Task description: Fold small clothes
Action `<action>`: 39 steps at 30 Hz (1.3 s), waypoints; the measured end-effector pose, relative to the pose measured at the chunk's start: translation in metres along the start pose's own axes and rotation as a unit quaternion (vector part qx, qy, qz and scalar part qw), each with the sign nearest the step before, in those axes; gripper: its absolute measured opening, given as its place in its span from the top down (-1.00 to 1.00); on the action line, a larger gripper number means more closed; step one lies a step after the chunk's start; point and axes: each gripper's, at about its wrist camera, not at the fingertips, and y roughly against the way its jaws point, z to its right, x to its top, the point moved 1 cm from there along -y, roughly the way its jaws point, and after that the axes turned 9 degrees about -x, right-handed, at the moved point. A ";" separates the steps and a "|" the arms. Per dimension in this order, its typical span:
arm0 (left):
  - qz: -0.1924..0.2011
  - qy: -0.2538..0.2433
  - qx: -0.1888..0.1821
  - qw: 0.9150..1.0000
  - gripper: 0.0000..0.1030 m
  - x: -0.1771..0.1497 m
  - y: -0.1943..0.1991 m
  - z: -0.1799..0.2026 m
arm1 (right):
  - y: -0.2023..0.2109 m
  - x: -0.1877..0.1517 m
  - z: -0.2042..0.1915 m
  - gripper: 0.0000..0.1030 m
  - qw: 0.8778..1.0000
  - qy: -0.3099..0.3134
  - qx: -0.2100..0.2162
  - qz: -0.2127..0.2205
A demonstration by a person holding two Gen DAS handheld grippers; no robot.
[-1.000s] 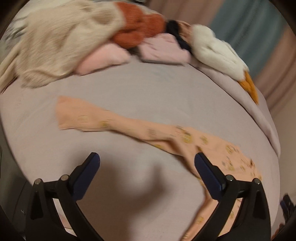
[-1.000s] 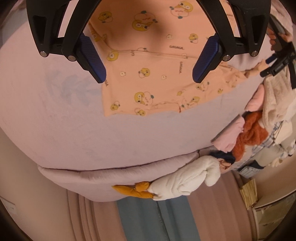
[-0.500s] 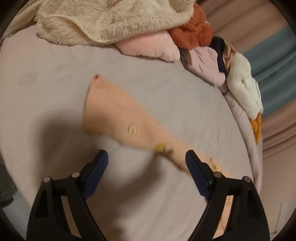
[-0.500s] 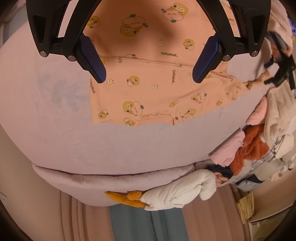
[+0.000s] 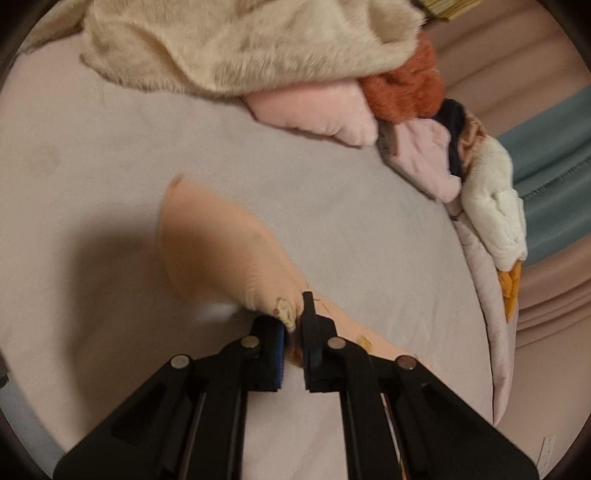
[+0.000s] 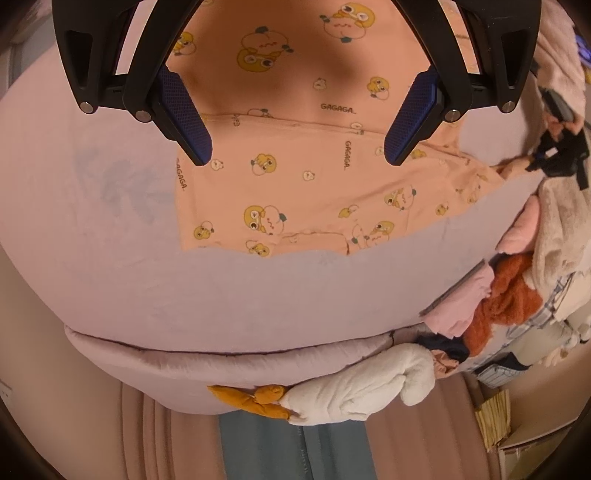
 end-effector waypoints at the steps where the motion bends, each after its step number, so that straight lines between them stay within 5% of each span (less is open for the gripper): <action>1: 0.002 -0.003 -0.004 1.000 0.88 -0.003 0.006 0.001 | 0.000 0.000 0.000 -0.82 1.000 0.000 0.000 0.000; 13: -0.020 -0.028 0.029 0.999 0.78 -0.038 0.029 -0.034 | -0.010 -0.003 -0.007 -0.82 1.000 0.006 0.015 -0.014; 17: -0.008 -0.020 0.033 0.999 0.44 -0.033 0.034 -0.035 | -0.010 -0.004 -0.008 -0.82 1.000 0.011 0.015 -0.015; 21: 0.008 0.002 0.040 0.999 0.31 -0.021 0.037 -0.044 | -0.011 -0.004 -0.006 -0.82 1.000 0.010 0.014 -0.017; 27: 0.029 0.033 0.032 0.999 0.39 -0.005 0.038 -0.053 | -0.013 -0.005 -0.003 -0.82 1.000 0.006 0.011 -0.020; 28: 0.033 0.030 0.029 0.999 0.72 -0.001 0.037 -0.049 | -0.013 -0.005 -0.003 -0.82 1.000 0.006 0.011 -0.020; 29: 0.032 0.023 0.022 0.999 0.80 0.002 0.036 -0.043 | -0.013 -0.005 -0.003 -0.82 1.000 0.005 0.011 -0.020; 39: 0.060 -0.062 -0.055 0.995 0.82 0.020 0.045 0.056 | -0.010 -0.004 0.007 -0.82 1.000 -0.011 0.006 -0.012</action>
